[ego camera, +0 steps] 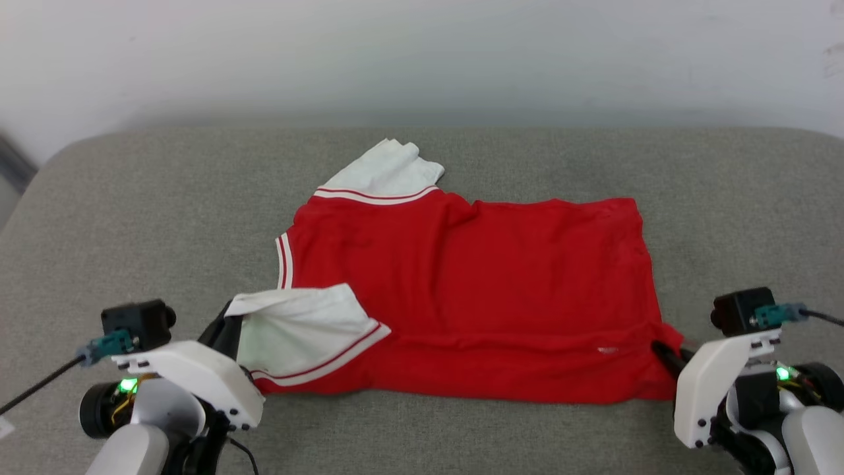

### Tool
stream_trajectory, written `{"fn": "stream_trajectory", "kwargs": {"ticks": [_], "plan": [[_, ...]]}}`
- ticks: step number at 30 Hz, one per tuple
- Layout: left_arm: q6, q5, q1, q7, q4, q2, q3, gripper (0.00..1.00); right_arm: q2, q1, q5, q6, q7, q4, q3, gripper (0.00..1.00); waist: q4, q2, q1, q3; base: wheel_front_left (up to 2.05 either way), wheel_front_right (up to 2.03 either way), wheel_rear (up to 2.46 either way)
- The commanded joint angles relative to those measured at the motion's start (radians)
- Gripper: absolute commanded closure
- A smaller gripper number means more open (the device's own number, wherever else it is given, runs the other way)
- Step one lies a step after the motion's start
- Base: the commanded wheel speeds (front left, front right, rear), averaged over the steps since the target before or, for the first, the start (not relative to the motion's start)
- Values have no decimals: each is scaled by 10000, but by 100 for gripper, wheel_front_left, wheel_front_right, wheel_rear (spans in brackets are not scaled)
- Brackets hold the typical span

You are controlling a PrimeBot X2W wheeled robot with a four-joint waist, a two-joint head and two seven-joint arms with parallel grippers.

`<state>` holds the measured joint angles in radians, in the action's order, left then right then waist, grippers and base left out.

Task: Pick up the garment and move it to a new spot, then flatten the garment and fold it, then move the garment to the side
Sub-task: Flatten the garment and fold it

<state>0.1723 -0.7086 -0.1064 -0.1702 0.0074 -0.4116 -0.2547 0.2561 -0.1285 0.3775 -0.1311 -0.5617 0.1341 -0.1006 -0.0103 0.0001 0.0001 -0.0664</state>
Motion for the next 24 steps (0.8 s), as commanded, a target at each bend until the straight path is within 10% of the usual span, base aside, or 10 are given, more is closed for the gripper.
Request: {"fn": "stream_trajectory", "kwargs": {"ticks": [1, 15, 17, 19, 20, 22, 24], "plan": [[-185, 2, -499, 151, 410, 71, -24, 100, 104, -473, 25, 7, 130, 274, -49, 100, 0, -1, -1, -441, 0, 0, 0], [-1523, -358, -2995, 264, 4478, 809, -485, 100, 173, -2740, 432, 7, 1336, 3509, -1336, 100, 176, -1, -1, -1546, 0, 0, 0], [-1707, -417, -3186, 230, 4992, 903, -562, 100, 138, -2819, 535, 7, 1556, 3927, -1578, 78, 223, -1, -1, -1590, 0, 0, 0], [-1864, -517, -3349, 131, 5465, 1003, -603, 60, 167, -2911, 631, 10, 1825, 4281, -1760, 0, 256, -1, -1, -1602, 0, 0, 0], [-1864, -517, -3349, 131, 5465, 1003, -603, 60, 167, -2911, 631, 10, 1825, 4281, -1760, 0, 256, -1, -1, -1602, 0, 0, 0], [-1953, -594, -3494, 280, 5819, 1057, -553, 0, 147, -2966, 775, 10, 2223, 4441, -1999, 0, 285, -1, -1, -1574, 0, 0, 0], [-2051, -619, -3547, 360, 6149, 1079, -545, 0, 221, -2963, 971, 12, 2758, 4493, -2143, 0, 315, -1, -1, -1468, 0, 0, 0]]}}
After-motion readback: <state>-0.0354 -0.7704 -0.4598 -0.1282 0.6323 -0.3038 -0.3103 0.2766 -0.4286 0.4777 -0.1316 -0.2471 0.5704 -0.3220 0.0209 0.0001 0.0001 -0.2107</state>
